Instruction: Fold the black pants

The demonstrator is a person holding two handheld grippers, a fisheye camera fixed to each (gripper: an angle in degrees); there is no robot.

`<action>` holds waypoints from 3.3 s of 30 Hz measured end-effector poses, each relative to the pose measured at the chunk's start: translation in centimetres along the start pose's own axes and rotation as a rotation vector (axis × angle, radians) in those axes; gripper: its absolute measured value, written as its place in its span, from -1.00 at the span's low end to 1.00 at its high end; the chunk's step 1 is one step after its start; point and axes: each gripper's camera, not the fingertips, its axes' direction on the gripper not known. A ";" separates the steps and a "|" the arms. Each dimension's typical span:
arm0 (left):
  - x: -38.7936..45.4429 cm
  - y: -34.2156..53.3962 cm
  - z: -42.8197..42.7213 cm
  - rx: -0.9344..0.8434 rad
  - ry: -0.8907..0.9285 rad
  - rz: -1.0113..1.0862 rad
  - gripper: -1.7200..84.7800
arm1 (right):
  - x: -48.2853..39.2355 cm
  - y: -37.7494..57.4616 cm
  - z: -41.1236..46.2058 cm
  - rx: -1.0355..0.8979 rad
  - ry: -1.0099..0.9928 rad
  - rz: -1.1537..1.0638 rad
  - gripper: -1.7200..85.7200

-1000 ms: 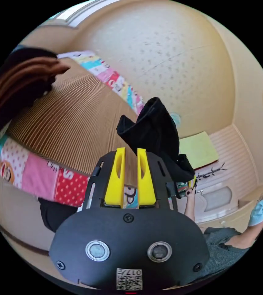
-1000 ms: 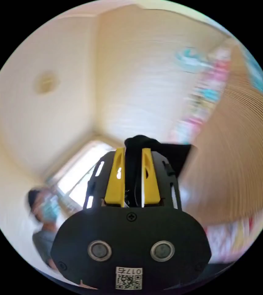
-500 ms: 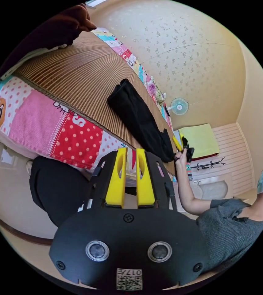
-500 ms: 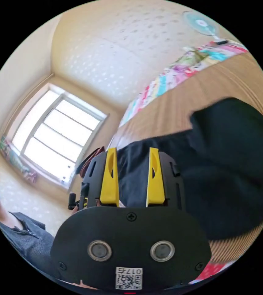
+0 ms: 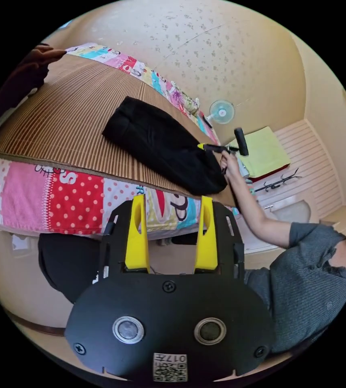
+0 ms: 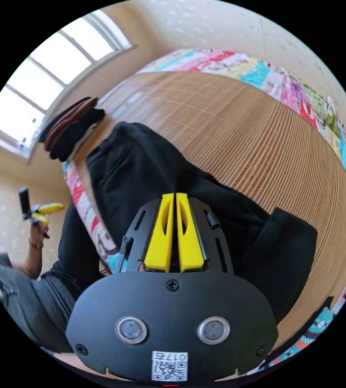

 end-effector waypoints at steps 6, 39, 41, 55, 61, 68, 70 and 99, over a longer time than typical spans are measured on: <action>1.7 -2.3 2.3 0.044 0.129 -0.041 -0.45 | -11.3 13.9 -1.6 0.091 -0.151 0.080 -0.94; 10.4 -7.5 11.2 -0.275 -0.577 0.230 -0.95 | -19.0 11.4 -2.2 -0.150 0.542 0.483 -0.60; 10.0 -10.3 14.7 -0.364 -0.597 0.290 -0.95 | -18.2 8.8 -1.8 -0.184 0.530 0.477 -0.62; 4.6 -23.0 17.1 -0.039 -0.636 0.373 -0.97 | -8.4 -7.0 1.9 -0.180 0.443 0.442 -0.62; 3.4 -24.3 16.3 -0.006 -0.579 0.348 -0.97 | -11.2 -6.9 -3.2 0.120 0.432 0.391 -0.56; 3.6 -24.4 15.8 0.009 -0.611 0.371 -0.97 | -13.2 -5.4 6.0 -0.147 0.152 0.220 -0.65; 3.5 -24.6 15.5 0.008 -0.609 0.370 -0.97 | -12.5 -3.7 5.5 -0.180 0.141 0.230 -0.82; 0.7 -11.9 -6.5 0.135 -0.125 0.232 -0.90 | -9.8 46.0 -2.4 0.555 0.097 0.812 -0.64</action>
